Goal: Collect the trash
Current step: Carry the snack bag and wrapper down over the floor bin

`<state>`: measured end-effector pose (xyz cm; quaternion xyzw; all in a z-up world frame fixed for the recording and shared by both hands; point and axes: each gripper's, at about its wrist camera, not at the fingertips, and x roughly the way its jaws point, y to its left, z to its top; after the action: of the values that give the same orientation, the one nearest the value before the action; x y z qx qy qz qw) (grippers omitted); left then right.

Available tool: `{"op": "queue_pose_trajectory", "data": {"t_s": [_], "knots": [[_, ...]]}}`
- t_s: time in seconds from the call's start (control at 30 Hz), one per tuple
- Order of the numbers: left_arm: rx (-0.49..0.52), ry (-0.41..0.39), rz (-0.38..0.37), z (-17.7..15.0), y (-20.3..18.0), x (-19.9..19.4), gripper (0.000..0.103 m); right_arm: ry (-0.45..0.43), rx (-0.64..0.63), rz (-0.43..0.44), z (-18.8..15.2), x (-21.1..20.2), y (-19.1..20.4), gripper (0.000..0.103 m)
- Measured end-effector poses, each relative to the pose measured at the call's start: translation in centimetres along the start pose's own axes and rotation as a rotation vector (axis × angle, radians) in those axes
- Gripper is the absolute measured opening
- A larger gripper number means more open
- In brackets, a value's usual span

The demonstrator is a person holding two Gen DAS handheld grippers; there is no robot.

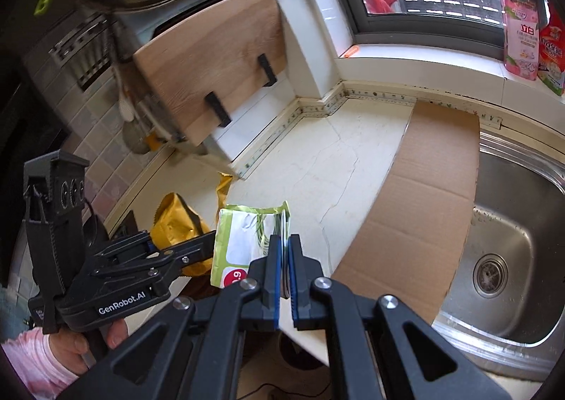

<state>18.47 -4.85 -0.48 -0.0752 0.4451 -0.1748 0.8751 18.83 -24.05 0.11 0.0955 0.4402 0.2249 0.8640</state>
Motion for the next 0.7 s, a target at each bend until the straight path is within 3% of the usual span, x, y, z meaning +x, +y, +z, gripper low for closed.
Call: {"op": "queue_pose_trajectory", "data": {"t_s": [0.27,0.47,0.7], "knots": [[-0.011,0.110,-0.062,-7.5,2.5,-1.4,0.033,0.078,-0.055,0.013,-7.0,0.5,4.2,0.004],[0.006,0.181,0.012,-14.1,5.3,1.0,0.033,0.187,-0.109,-0.026,-13.3,4.8,5.8,0.004],[-0.021,0.276,0.084,-22.8,9.0,6.8,0.033,0.314,-0.050,-0.048,-20.4,12.9,4.1,0.004]]}}
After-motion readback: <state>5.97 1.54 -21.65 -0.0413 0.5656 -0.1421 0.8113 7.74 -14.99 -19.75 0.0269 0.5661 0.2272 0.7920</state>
